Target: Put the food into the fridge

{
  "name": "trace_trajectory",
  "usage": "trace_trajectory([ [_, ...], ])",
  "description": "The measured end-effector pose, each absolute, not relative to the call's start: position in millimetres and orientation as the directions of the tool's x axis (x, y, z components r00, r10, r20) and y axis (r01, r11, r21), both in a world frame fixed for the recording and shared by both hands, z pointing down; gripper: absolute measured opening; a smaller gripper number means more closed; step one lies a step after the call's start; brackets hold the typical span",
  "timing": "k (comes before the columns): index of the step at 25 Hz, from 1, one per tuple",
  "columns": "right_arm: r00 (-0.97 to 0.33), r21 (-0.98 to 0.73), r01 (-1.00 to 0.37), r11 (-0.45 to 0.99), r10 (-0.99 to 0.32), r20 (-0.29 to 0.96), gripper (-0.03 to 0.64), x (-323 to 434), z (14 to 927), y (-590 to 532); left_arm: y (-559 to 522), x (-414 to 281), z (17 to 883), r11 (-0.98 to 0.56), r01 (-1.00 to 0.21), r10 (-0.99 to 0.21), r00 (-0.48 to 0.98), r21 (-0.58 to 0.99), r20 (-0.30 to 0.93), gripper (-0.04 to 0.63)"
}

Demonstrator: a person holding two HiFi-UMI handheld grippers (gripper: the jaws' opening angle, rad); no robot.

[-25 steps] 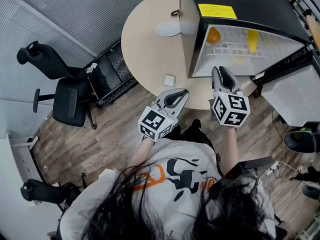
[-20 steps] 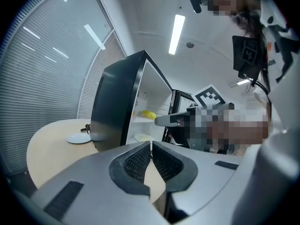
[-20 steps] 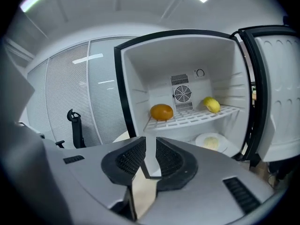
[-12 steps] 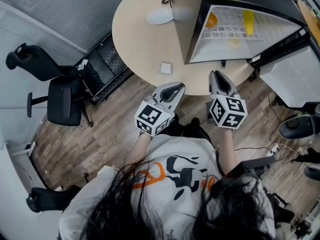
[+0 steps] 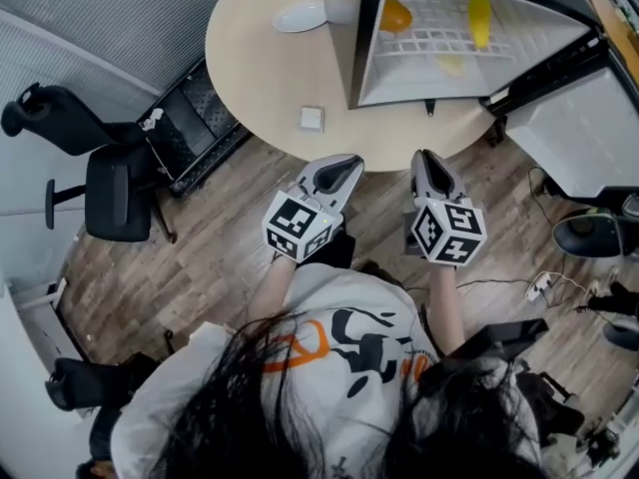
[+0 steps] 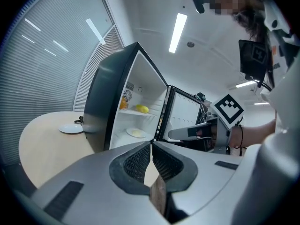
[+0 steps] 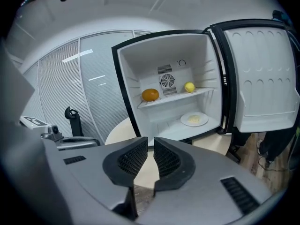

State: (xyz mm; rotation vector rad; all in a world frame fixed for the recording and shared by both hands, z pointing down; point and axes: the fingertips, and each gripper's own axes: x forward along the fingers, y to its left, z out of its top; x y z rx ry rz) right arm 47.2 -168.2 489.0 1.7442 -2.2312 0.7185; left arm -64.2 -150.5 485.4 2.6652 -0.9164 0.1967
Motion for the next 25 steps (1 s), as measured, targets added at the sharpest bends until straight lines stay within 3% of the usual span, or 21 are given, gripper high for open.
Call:
trace_trajectory([
  [12, -0.251, -0.3, -0.946, 0.121, -0.859, 0.446, 0.043, 130.2, 490.4, -80.4, -76.2, 14.4, 470.0, -0.778, -0.595, -0.548, 0.8, 0.202, 0.244, 0.011],
  [25, -0.326, -0.325, -0.926, 0.192, -0.843, 0.429, 0.043, 160.9, 496.0, -8.6, -8.0, 50.8, 463.5, -0.759, -0.635, -0.592, 0.766, 0.144, 0.251, 0.011],
])
